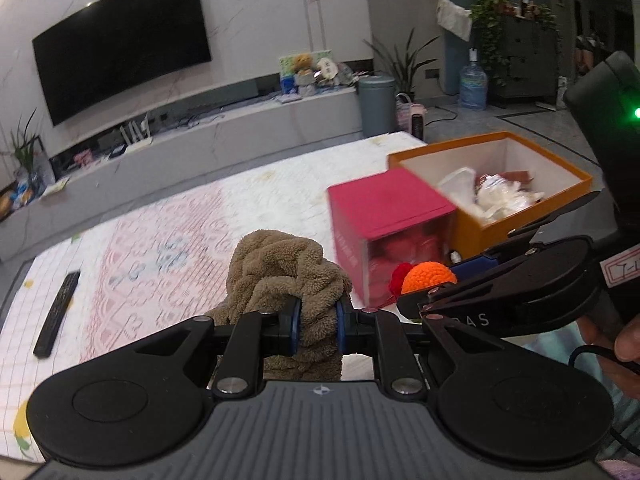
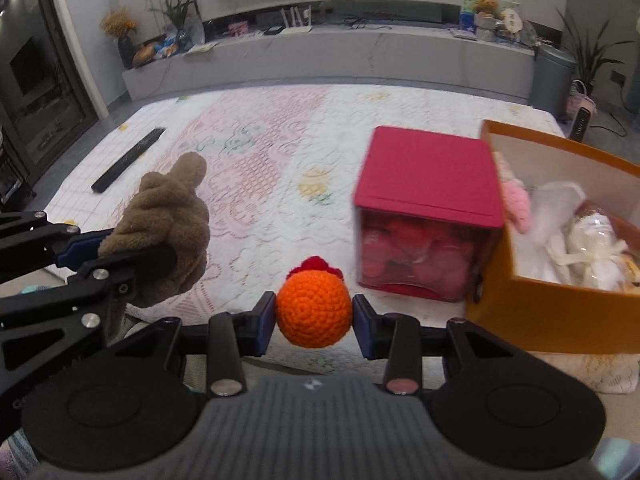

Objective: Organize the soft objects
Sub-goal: 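Lift the towel bundle and orange ball and carry them over the box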

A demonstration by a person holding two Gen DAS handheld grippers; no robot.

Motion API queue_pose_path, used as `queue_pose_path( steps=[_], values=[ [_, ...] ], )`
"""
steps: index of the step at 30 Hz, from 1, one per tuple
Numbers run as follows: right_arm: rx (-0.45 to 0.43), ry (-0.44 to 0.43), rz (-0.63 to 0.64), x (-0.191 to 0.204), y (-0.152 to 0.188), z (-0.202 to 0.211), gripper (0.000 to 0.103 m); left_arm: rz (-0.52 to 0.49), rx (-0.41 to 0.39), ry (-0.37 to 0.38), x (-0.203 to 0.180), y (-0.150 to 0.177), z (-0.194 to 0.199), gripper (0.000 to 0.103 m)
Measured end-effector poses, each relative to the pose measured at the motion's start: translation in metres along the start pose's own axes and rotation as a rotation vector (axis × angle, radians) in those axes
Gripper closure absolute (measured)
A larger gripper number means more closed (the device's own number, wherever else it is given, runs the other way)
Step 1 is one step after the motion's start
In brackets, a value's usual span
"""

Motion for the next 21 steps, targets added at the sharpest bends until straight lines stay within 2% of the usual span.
queue_pose_path(
  steps=[12, 16, 21],
  values=[
    [-0.155, 0.035, -0.134, -0.078, 0.002, 0.053, 0.063, -0.126, -0.119, 0.062, -0.068, -0.055, 0.012, 0.084],
    [-0.200, 0.059, -0.190, -0.112, -0.003, 0.066, 0.063, -0.177, -0.155, 0.118, -0.096, -0.082, 0.008, 0.084],
    [-0.215, 0.081, -0.244, -0.157, -0.008, 0.068, 0.063, -0.215, -0.156, 0.199, -0.128, -0.112, -0.009, 0.084]
  ],
)
Point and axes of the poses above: each gripper's, at about its wrist camera, not at the fingertips, and z roughly against the way its jaws point, x to its left, y to its underside, the point moved 6 cm from there along -z, roughly the way its jaws point, and after that the axes turned 12 degrees about x, right-handed, at the moved point
